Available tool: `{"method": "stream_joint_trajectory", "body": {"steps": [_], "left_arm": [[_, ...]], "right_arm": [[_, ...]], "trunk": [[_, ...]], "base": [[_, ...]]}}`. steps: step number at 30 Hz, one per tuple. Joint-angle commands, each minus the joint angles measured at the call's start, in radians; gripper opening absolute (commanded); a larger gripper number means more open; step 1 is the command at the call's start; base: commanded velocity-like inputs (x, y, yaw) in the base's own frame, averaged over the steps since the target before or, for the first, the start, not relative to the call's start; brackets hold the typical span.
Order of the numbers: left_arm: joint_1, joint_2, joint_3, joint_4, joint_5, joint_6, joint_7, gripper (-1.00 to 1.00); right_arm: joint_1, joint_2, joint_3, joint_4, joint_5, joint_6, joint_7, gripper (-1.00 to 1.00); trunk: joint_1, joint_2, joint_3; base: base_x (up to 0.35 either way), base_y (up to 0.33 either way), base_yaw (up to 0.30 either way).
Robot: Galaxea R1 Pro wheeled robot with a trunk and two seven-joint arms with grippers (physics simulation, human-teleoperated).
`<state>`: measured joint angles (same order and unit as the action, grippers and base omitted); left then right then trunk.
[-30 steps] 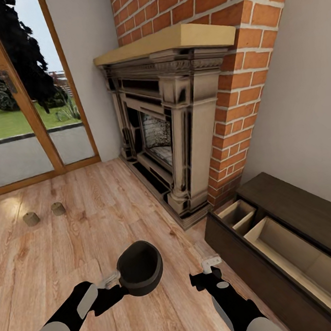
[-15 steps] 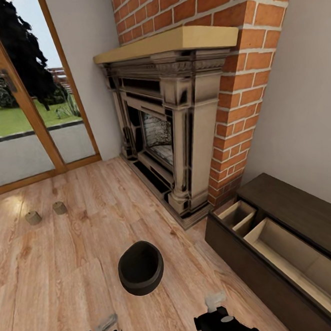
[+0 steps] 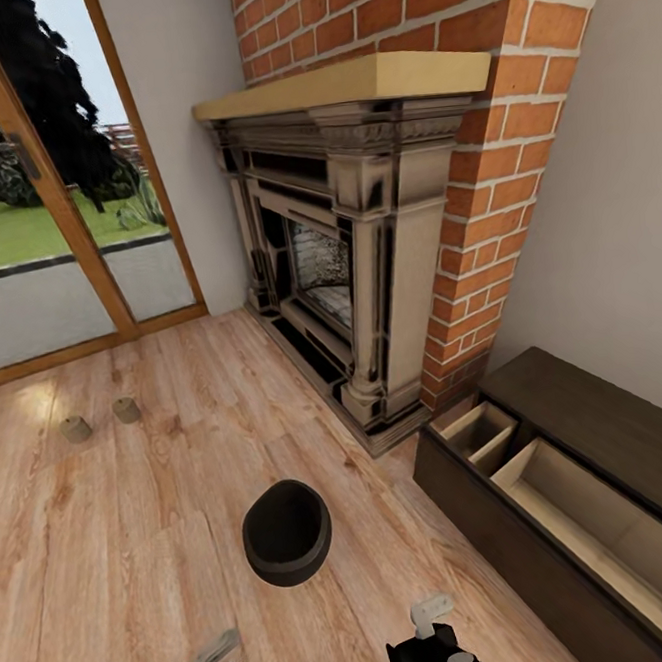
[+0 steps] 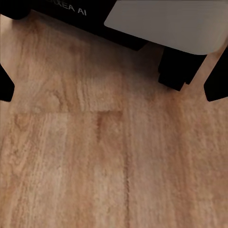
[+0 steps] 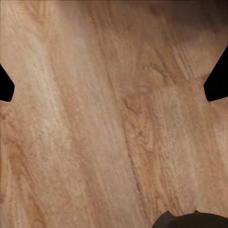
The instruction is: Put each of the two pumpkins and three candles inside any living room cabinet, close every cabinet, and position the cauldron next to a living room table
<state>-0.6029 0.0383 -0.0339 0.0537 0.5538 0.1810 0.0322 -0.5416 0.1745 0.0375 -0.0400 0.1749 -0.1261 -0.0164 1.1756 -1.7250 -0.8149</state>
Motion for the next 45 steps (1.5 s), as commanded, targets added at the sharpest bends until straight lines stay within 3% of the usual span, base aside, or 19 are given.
{"method": "stream_joint_trajectory", "body": {"steps": [1,16,26,45], "left_arm": [[0.0,0.0,0.0,0.0,0.0,0.0,0.0,1.0],[0.0,0.011,0.002,0.0,0.006,0.0,0.0,1.0],[0.0,0.012,0.002,0.0,0.006,0.0,0.0,1.0],[0.0,0.012,0.002,0.0,0.006,0.001,0.0,1.0]], "right_arm": [[0.0,0.0,0.0,0.001,0.0,-0.001,0.0,1.0],[0.005,0.0,-0.001,0.005,0.0,-0.006,0.001,1.0],[0.005,0.0,-0.001,0.003,0.0,-0.008,0.003,1.0],[0.005,0.0,-0.001,0.005,0.0,-0.029,0.003,1.0]], "trunk": [[-0.004,0.007,0.002],[-0.061,0.112,0.025],[-0.061,0.112,0.017],[-0.061,0.112,0.01]], "base": [[0.0,0.0,0.062],[0.0,0.0,0.097],[0.0,0.0,0.122],[0.0,0.0,0.273]]}}
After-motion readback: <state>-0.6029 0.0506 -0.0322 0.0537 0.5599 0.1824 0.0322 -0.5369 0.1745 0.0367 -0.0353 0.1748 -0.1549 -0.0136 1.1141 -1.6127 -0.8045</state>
